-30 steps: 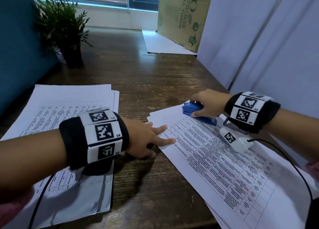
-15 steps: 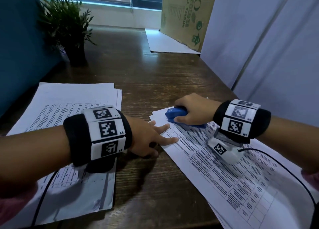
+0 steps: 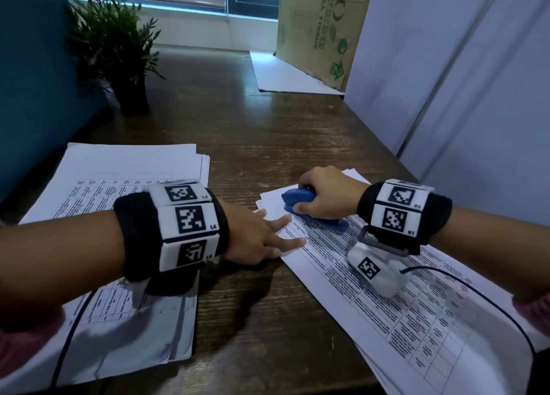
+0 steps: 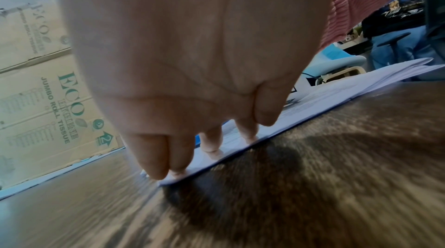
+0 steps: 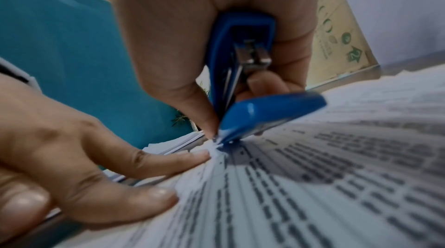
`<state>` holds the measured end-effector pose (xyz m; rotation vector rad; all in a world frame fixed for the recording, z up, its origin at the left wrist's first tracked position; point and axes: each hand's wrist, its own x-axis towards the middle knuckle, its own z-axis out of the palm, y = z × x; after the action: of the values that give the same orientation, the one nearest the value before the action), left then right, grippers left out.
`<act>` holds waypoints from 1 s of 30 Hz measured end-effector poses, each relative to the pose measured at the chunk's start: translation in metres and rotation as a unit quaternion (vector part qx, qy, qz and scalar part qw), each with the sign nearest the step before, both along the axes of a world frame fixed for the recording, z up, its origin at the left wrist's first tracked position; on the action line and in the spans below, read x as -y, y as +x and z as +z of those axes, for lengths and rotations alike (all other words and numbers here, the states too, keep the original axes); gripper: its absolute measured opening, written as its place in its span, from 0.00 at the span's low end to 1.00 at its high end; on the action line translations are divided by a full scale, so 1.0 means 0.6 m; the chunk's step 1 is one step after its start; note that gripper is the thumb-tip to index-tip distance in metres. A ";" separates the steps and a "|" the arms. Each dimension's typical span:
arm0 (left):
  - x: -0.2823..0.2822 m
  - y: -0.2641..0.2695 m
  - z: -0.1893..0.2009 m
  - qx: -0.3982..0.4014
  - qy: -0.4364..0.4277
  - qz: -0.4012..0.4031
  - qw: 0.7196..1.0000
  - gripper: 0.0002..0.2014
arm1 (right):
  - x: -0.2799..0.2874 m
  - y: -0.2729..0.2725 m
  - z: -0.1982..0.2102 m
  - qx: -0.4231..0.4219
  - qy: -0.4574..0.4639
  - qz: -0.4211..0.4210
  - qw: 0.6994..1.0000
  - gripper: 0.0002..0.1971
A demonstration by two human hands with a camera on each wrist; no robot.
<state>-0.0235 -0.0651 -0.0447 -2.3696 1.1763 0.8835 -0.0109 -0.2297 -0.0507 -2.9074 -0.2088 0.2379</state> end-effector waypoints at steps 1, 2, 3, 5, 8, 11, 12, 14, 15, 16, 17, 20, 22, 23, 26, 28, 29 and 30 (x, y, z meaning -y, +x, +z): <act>0.000 0.000 0.001 -0.001 0.000 0.000 1.000 0.23 | -0.001 -0.001 0.000 -0.006 0.010 -0.015 1.000 0.12; 0.000 0.000 0.001 -0.002 0.001 0.001 1.000 0.24 | -0.002 -0.001 0.000 -0.014 0.023 -0.030 0.999 0.13; 0.000 -0.001 0.001 -0.003 0.000 0.002 1.000 0.24 | -0.002 -0.002 0.001 -0.024 0.039 -0.045 0.998 0.14; -0.001 -0.001 0.001 -0.004 -0.003 0.004 1.000 0.24 | -0.002 -0.003 0.002 -0.043 0.077 -0.075 0.993 0.14; -0.002 -0.002 0.001 -0.007 -0.006 0.005 1.000 0.24 | -0.006 -0.005 0.004 -0.046 0.085 -0.087 0.991 0.13; -0.002 -0.003 0.001 -0.009 -0.010 0.009 1.000 0.23 | -0.015 -0.009 0.003 -0.006 0.002 -0.043 0.999 0.13; -0.002 -0.003 0.001 -0.009 -0.013 0.011 1.000 0.23 | -0.018 -0.010 0.002 0.011 -0.020 -0.024 0.999 0.11; -0.003 -0.002 0.000 -0.010 -0.018 0.014 1.000 0.24 | -0.022 -0.013 0.000 0.034 -0.044 0.010 0.998 0.08; -0.003 -0.002 0.000 -0.011 -0.019 0.015 1.000 0.24 | -0.023 -0.015 -0.001 0.041 -0.051 0.024 0.998 0.08; -0.003 -0.001 -0.001 -0.010 -0.020 0.015 1.000 0.24 | -0.024 -0.016 -0.001 0.047 -0.058 0.037 0.997 0.08; -0.003 -0.001 -0.002 -0.008 -0.021 0.014 1.000 0.24 | -0.025 -0.018 -0.002 0.054 -0.068 0.052 0.995 0.08; -0.005 -0.001 -0.004 -0.008 -0.024 0.016 1.000 0.24 | -0.031 -0.021 -0.002 0.078 -0.132 0.104 0.983 0.10; -0.005 -0.002 -0.005 -0.010 -0.026 0.016 0.999 0.24 | -0.034 -0.019 -0.004 0.086 -0.159 0.121 0.976 0.13; -0.005 -0.002 -0.004 -0.009 -0.025 0.015 1.000 0.24 | -0.035 -0.017 -0.004 0.087 -0.160 0.123 0.976 0.12; -0.005 -0.003 -0.003 -0.006 -0.022 0.015 1.000 0.24 | -0.029 -0.010 -0.001 0.056 -0.104 0.080 0.990 0.07; -0.004 -0.004 -0.001 -0.004 -0.020 0.013 1.000 0.24 | -0.022 -0.006 0.003 0.020 -0.055 0.037 0.998 0.07; -0.004 -0.005 0.000 -0.001 -0.018 0.011 1.000 0.24 | -0.019 -0.003 0.003 0.006 -0.035 0.020 0.999 0.07; -0.004 -0.005 0.000 0.001 -0.016 0.010 1.000 0.24 | -0.016 -0.002 0.004 -0.010 -0.014 0.004 1.000 0.08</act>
<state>-0.0267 -0.0627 -0.0445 -2.4117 1.1774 0.8743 -0.0121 -0.2199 -0.0485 -2.9320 -0.2168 0.2724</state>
